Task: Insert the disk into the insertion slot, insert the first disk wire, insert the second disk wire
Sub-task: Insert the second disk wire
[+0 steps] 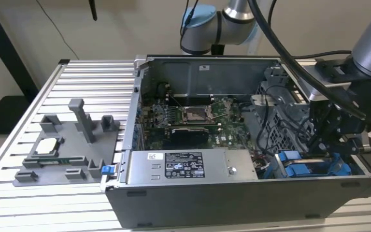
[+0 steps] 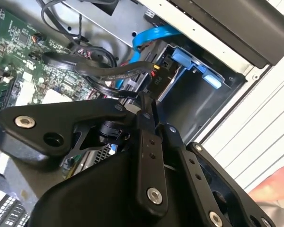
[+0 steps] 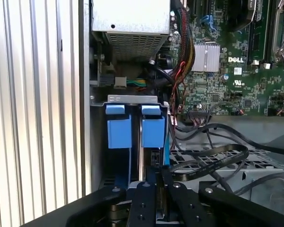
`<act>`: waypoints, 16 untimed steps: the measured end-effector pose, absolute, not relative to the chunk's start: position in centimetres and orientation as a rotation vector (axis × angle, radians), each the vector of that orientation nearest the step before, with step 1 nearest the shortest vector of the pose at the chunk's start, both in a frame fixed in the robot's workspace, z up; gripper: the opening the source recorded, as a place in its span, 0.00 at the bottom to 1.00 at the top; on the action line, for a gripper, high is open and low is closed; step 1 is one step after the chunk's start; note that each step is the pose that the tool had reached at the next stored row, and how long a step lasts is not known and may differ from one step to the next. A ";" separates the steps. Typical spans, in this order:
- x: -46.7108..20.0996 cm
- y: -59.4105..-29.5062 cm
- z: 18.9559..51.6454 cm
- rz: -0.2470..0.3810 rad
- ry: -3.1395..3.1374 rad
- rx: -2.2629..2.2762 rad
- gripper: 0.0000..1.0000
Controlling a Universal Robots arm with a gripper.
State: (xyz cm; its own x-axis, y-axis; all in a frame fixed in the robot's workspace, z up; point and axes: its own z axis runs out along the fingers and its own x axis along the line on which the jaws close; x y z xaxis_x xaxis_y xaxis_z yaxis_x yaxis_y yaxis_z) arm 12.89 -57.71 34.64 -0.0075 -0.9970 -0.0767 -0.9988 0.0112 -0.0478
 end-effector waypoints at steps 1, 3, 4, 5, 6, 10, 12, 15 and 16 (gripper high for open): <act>12.9 -57.7 34.6 0.031 2.170 -2.148 0.00; 12.9 -57.7 34.6 0.031 2.171 -2.147 0.00; 12.9 -57.6 34.6 0.030 2.172 -2.146 0.00; 12.9 -57.6 34.6 0.030 2.172 -2.146 0.00; 12.9 -57.6 34.6 0.030 2.173 -2.145 0.00; 12.9 -57.6 34.5 0.030 2.175 -2.143 0.00; 13.0 -57.6 34.4 0.030 2.176 -2.142 0.00; 13.0 -57.6 34.4 0.030 2.177 -2.140 0.00; 13.0 -57.6 34.4 0.030 2.178 -2.140 0.00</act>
